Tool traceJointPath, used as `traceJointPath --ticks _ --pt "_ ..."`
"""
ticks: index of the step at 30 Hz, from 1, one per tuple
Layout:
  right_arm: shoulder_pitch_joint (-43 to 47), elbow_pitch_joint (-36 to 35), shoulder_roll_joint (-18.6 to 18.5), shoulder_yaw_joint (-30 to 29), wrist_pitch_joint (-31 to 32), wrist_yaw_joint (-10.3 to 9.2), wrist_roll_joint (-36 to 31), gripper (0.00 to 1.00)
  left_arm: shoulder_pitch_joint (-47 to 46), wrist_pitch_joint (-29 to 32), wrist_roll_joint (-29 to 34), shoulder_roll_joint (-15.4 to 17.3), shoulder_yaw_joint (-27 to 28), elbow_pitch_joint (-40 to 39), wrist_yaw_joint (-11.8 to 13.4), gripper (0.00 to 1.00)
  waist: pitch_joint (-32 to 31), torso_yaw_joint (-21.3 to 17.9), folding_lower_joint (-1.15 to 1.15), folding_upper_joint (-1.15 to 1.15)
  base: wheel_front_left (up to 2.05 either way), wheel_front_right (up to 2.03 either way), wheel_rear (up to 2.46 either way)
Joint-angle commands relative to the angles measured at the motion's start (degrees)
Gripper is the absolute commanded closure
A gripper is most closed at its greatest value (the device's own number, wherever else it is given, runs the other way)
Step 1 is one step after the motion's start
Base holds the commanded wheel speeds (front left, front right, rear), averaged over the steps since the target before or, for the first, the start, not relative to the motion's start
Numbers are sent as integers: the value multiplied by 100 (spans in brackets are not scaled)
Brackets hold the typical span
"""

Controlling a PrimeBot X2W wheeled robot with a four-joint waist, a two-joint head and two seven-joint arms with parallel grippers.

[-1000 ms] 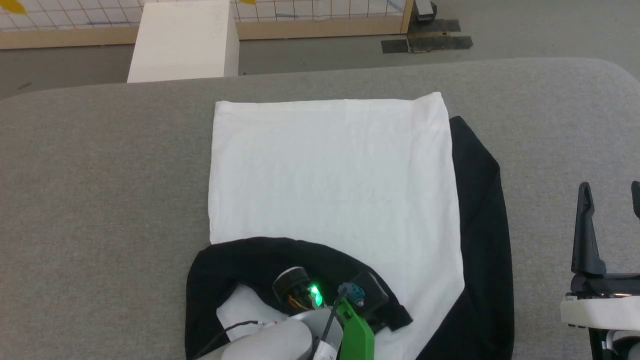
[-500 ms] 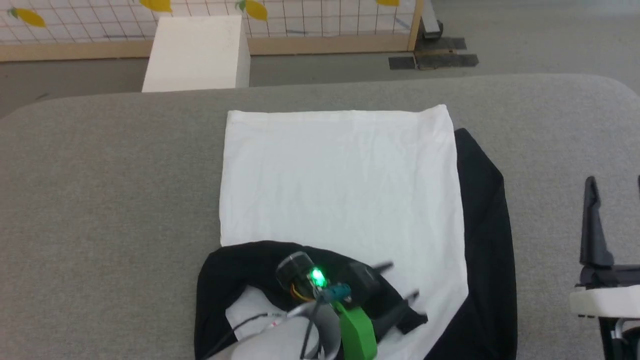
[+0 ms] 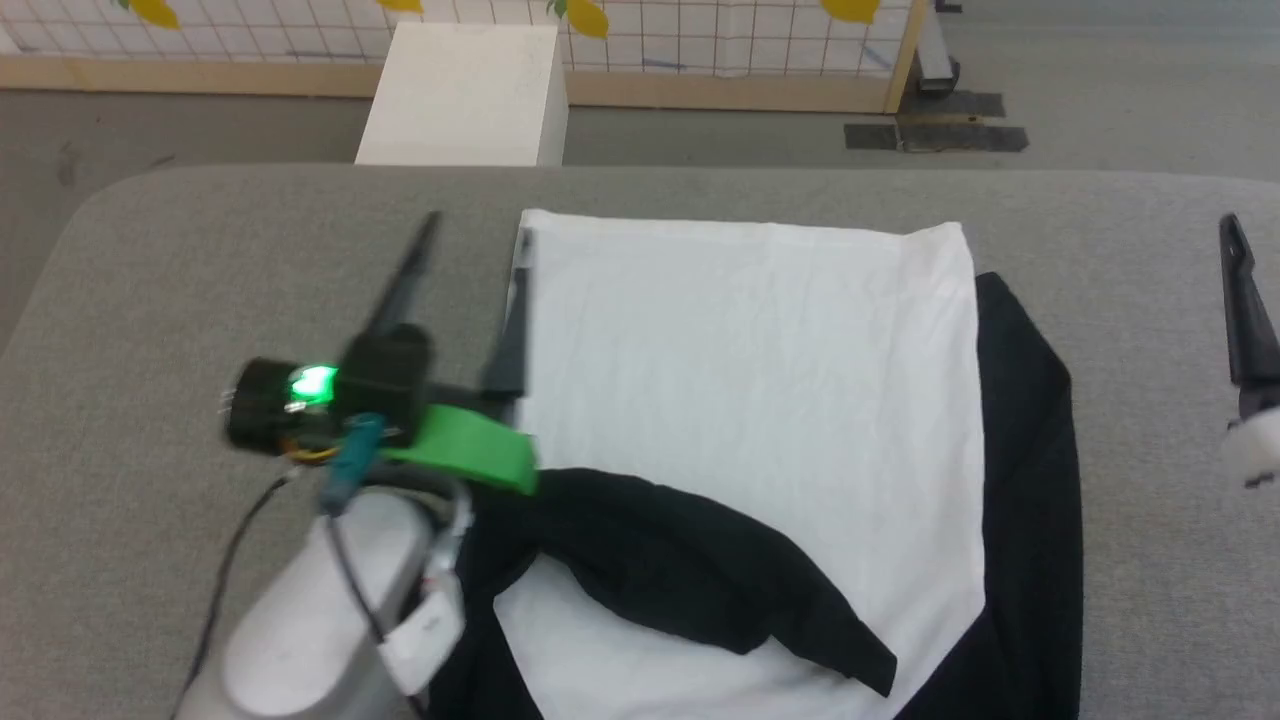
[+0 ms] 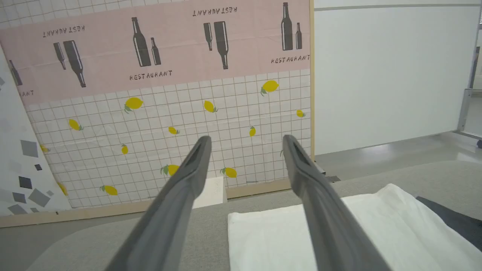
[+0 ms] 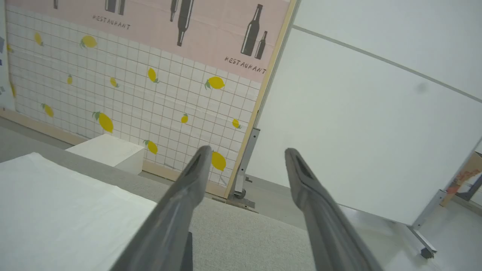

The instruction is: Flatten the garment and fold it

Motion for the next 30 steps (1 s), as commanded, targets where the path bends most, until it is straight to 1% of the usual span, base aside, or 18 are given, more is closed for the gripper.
traceJointPath --ticks 1,4,7,9,11,12,13,15,17,19,21,25,30 --pt "-268 98 -222 215 228 -10 147 0 243 -20 105 67 256 -51 79 0 193 133 0 0 0 0 0" --pt "-695 344 -781 808 919 -10 530 0 550 -21 331 132 767 -171 148 0 367 237 0 0 0 0 0" --pt "-1143 534 -1382 1485 1945 -10 1200 0 887 -21 548 119 1206 -332 140 0 602 342 0 0 0 0 0" --pt "-1472 675 -1707 1843 2653 -10 1656 0 1069 -21 705 68 1435 -463 109 0 766 411 0 0 0 0 0" --pt "-1824 824 -1973 2121 3267 -10 1962 0 1237 -21 810 -23 1600 -576 17 0 917 489 0 0 0 0 0" --pt "-1935 872 -2047 2242 3478 -10 2065 0 1276 -21 844 -59 1661 -610 -12 0 962 520 0 0 0 0 0" --pt "-2160 973 -2187 2454 3917 -10 2274 0 1339 -21 898 -133 1756 -669 -106 0 1078 589 0 0 0 0 0" --pt "-2464 1037 -2387 2803 4490 -10 2553 0 1406 -21 992 -252 1875 -725 -235 0 1259 681 0 0 0 0 0" --pt "-2765 1097 -2498 3077 4967 -10 2777 0 1439 -21 1072 -384 1980 -778 -373 0 1438 759 0 0 0 0 0" --pt "-3039 1190 -2560 3287 5280 -10 2870 0 1442 -21 1166 -521 2090 -828 -478 0 1603 843 0 0 0 0 0" --pt "-3271 1349 -2582 3404 5451 -10 2891 0 1408 -21 1238 -644 2192 -857 -609 0 1779 931 0 0 0 0 0" --pt "-3616 1792 -2534 3390 5453 -10 2846 0 1280 -21 1397 -900 2317 -900 -838 0 2105 1104 0 0 0 0 0" --pt "-3600 2186 -2408 3556 5353 -10 2936 0 1157 -21 1534 -1111 2496 -877 -1072 0 2310 1176 0 0 0 0 0"
